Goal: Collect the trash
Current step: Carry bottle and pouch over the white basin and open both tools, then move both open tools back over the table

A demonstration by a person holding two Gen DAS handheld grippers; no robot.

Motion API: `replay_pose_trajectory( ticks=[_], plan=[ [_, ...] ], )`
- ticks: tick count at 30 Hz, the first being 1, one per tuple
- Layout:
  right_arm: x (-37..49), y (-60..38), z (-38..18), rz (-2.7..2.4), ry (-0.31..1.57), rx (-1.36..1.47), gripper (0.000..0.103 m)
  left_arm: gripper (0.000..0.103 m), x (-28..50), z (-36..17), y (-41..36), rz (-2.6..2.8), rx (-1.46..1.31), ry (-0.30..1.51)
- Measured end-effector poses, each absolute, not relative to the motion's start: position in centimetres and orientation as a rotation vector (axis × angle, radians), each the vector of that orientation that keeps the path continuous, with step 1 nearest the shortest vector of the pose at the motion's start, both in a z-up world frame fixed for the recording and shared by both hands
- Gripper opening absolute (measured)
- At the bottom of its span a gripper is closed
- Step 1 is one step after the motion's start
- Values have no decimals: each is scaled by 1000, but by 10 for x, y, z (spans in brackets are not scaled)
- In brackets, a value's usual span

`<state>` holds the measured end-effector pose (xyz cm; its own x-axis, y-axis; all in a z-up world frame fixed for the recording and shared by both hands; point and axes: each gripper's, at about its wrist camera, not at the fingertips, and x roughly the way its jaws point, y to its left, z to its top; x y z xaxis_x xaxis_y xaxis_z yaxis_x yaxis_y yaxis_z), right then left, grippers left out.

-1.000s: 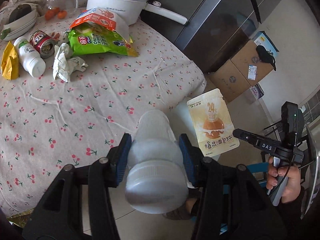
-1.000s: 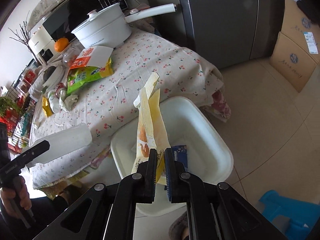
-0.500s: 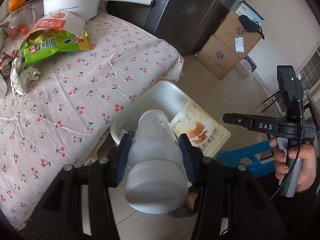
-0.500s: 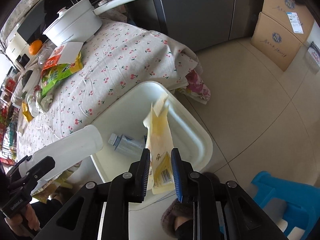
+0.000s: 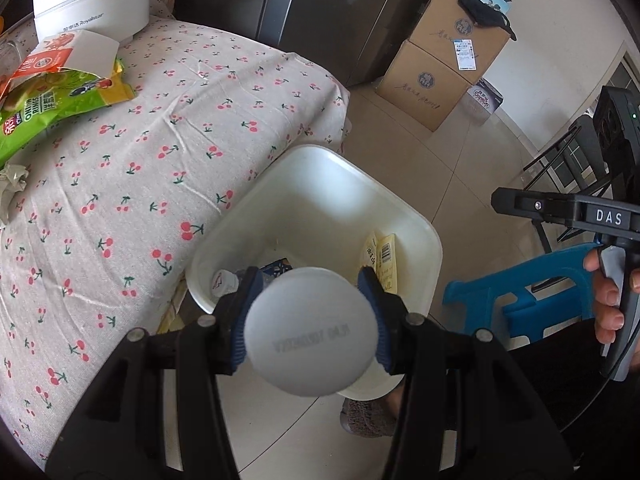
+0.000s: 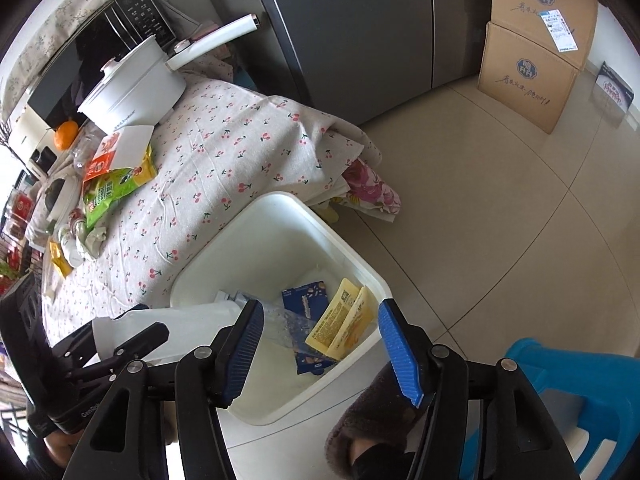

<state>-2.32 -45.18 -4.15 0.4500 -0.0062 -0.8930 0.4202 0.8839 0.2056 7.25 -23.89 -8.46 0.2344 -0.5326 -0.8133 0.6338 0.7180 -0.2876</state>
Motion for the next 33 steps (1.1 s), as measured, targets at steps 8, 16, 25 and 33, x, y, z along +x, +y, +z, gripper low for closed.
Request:
replay_pose_trajectory(
  ticks=[8,16,25,33],
  plan=[
    [-21,-451,-39,-276,1076,434,73,83,79,-56,-209,-723,100,1001],
    [-12,-433,-33,-256,1076,410,76,91,85,-40,-149,-596,49,1014],
    [15,-386,-19,-170,1065,347,81,100,91,-21,-73,-431,-7,969],
    [52,-323,-3,-128,1054,181,90,102,109,3,27,-189,-56,916]
  ],
)
